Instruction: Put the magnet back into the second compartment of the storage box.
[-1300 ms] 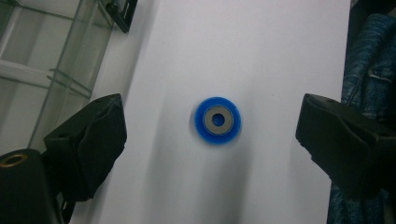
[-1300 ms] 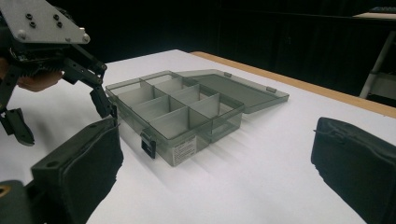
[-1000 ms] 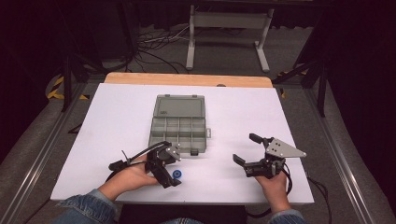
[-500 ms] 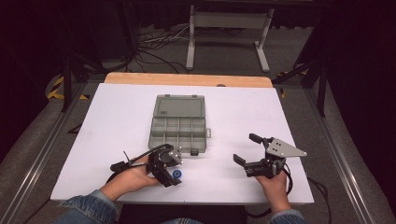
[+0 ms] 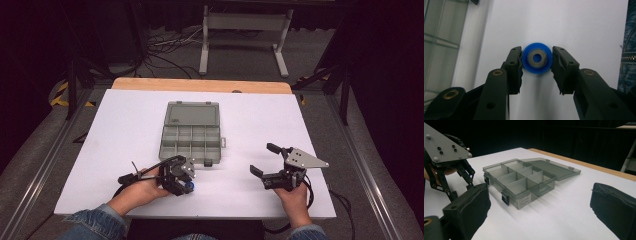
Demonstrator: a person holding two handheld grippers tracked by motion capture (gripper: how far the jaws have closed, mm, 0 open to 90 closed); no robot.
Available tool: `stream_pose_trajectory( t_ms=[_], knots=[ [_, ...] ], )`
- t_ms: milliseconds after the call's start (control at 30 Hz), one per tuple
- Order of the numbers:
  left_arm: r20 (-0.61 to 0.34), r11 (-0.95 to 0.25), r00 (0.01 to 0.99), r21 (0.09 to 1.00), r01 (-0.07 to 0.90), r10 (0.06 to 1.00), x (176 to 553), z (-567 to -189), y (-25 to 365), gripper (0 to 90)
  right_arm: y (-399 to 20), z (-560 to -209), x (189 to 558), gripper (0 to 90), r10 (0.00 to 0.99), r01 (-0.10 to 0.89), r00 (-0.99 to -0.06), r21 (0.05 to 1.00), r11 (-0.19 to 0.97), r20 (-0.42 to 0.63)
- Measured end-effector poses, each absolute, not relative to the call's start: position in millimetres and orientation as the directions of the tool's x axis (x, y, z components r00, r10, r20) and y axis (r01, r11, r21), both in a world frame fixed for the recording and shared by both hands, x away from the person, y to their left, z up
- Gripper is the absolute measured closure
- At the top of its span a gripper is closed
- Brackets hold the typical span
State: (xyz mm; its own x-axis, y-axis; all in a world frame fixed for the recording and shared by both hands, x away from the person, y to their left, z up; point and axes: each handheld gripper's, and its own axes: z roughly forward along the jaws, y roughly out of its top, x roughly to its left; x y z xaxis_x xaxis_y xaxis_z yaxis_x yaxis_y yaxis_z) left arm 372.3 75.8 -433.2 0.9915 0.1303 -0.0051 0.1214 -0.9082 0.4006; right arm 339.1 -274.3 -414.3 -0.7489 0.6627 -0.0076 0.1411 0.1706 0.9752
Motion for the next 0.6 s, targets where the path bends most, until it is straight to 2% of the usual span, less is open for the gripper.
stream_pose_trajectory(
  t_ms=[600],
  knots=[
    [-0.017,-0.884,0.992,0.451,0.122,0.128,373.4,-413.6,80.9,62.1,-274.1,-414.3,339.0,3.2,0.665,0.137,-0.747,0.976,0.171,-0.012]
  ],
)
